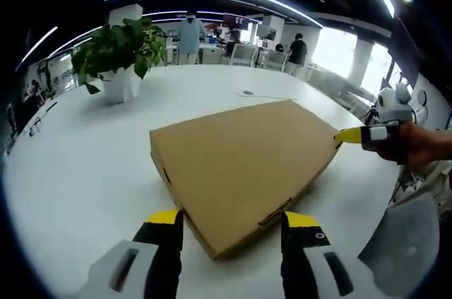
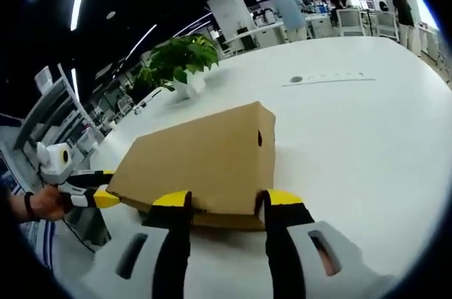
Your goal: Operate the shoe box by opening the lid, removing the specified soft item, and placing it in the target area until the item is outside and the box remains undamaged.
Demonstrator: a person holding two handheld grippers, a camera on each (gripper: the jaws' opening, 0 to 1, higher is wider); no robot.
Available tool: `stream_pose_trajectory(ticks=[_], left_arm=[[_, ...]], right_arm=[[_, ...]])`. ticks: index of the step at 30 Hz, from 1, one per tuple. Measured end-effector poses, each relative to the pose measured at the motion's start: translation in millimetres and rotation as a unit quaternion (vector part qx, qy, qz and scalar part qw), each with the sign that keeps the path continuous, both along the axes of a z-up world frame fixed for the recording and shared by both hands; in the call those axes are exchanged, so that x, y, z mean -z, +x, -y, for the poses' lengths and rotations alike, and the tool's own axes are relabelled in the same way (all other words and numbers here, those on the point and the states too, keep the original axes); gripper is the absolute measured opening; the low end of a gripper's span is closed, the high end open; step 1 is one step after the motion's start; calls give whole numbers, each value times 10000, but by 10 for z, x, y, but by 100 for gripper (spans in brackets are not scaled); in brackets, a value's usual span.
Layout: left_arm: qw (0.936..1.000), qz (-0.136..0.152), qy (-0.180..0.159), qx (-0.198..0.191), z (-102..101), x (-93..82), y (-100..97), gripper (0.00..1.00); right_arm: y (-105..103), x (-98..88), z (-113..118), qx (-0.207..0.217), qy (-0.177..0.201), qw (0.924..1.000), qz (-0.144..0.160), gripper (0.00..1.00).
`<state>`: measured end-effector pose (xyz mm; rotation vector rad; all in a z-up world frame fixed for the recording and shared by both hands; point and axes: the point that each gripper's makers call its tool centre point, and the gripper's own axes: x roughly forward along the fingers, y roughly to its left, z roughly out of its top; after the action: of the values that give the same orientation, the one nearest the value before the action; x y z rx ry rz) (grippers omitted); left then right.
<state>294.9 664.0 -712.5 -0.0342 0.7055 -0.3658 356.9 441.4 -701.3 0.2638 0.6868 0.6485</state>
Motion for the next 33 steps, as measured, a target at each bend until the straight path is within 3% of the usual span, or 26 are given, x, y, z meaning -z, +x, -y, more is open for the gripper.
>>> stream_pose_trajectory(ticks=[7, 10, 13, 21, 33], left_arm=[[9999, 77, -93, 26, -14, -39, -21, 54], [9999, 78, -78, 53, -16, -38, -15, 54], [9999, 72, -72, 47, -11, -40, -14, 54], [10000, 58, -12, 34, -7, -52, -20, 53], [9997, 187, -54, -110, -18, -214, -28, 52]], right_arm=[[-99, 0, -44, -652, -279, 9970, 305, 50], [-118, 39, -44, -911, -666, 9925, 477, 50], [-95, 62, -29, -853, -868, 9913, 506, 46], [-96, 57, -26, -796, -892, 9917, 476, 45], [-94, -85, -19, -587, -681, 9947, 500, 45]])
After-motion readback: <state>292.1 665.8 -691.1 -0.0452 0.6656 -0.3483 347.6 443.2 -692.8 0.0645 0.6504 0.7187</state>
